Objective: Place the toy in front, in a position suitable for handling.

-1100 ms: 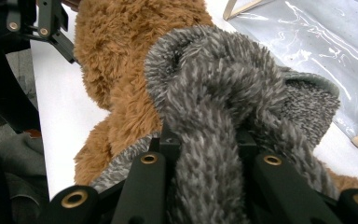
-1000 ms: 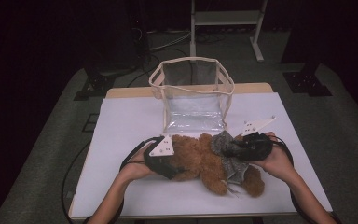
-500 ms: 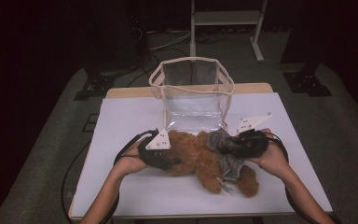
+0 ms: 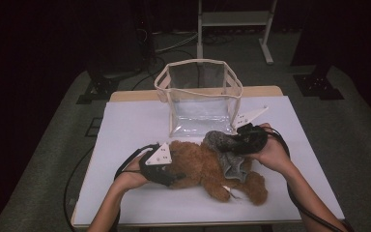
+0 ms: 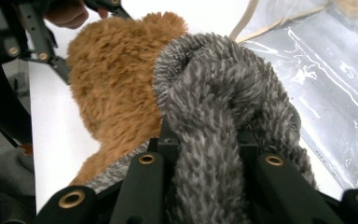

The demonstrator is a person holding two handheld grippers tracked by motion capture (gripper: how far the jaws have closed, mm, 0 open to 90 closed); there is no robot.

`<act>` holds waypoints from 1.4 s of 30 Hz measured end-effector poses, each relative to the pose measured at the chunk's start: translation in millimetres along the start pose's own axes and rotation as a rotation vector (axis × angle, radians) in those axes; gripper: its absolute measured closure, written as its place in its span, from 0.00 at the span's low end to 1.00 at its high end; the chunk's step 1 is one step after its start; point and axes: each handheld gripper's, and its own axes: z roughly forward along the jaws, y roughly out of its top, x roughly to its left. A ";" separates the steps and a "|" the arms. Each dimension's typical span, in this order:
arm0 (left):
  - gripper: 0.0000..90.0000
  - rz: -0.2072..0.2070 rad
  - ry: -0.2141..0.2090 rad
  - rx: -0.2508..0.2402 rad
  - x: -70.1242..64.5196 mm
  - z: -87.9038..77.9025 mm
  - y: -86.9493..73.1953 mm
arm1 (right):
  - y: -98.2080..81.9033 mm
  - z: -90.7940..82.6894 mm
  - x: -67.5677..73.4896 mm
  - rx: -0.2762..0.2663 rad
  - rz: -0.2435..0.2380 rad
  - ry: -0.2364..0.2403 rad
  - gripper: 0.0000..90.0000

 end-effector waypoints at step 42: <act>0.11 -0.091 -0.148 0.001 4.1 -7.0 11.5 | -38.1 2.9 53.6 -0.036 -0.063 0.031 0.80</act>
